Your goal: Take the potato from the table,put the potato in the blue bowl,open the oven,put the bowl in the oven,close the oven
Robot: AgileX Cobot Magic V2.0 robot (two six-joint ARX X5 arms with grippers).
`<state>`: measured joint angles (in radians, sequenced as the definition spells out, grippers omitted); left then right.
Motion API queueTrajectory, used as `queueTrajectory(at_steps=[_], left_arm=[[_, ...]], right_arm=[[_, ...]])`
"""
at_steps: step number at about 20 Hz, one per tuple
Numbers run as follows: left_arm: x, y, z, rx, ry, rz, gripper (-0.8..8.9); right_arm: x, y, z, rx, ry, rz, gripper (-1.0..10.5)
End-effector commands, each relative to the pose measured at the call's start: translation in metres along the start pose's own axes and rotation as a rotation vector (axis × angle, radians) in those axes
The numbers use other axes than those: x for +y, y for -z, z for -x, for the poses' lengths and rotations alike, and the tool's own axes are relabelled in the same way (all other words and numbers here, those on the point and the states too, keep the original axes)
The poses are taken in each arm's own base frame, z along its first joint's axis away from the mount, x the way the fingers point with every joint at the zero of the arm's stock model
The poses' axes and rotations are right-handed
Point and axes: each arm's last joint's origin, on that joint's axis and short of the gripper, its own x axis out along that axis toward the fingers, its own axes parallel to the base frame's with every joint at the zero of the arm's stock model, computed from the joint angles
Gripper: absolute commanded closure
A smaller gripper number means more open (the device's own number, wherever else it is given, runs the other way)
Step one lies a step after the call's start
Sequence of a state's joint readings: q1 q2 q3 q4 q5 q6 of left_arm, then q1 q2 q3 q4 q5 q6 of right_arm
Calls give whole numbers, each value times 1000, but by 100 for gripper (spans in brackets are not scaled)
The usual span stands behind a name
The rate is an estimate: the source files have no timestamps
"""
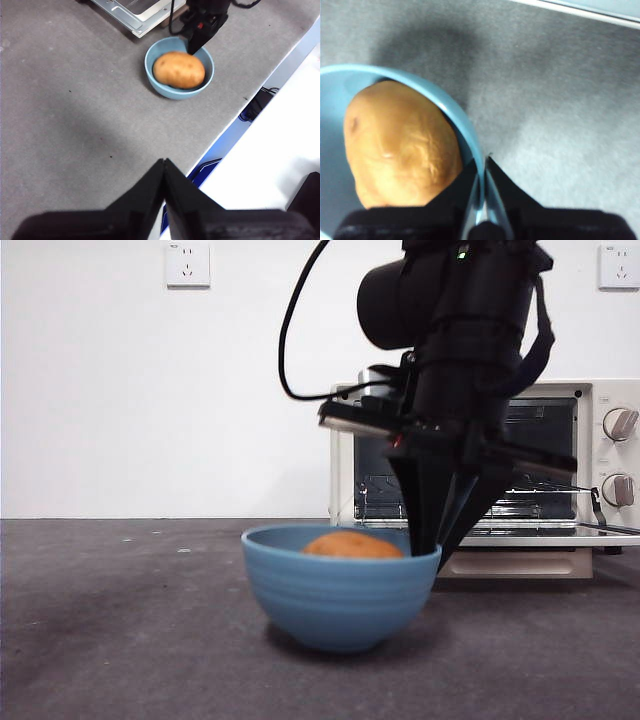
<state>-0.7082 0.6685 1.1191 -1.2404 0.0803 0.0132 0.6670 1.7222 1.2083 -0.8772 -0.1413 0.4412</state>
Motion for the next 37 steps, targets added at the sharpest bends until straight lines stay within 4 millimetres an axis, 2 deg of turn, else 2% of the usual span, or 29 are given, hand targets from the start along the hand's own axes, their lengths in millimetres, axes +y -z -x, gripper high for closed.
queueTrajectory(at_steps=[1,4,7,10,14,17,21,26,33,37], left_arm=[[1,-1,-3,-2,-6,14,820],[1,-5,-5,-19,-5,16,820],[1,-9,-8,-28,-6,15,820],[2,-13,-12,-21,-6,14,820],[2,-23,-21,-37,-6,13,820],[3,-31,-30,-36,-6,13,820],[5,-41,-47,-7,-5,16,819],[6,-47,-63,45,-4,20,819],[6,-47,-63,47,-4,21,819],[6,-47,-63,47,-4,21,820]], right_arm=[[2,2,21,-31,-16,-18,959],[2,0,48,-80,14,-21,959],[-8,-12,70,-146,35,-68,959],[-35,-26,83,-194,36,-181,959],[-90,-46,102,-282,10,-456,959],[-115,-55,111,-315,-8,-559,959],[-133,-67,113,-358,-62,-677,959],[-151,-85,96,-347,-93,-808,959],[-160,-113,83,-327,-123,-957,959],[-160,-115,83,-331,-132,-985,959]])
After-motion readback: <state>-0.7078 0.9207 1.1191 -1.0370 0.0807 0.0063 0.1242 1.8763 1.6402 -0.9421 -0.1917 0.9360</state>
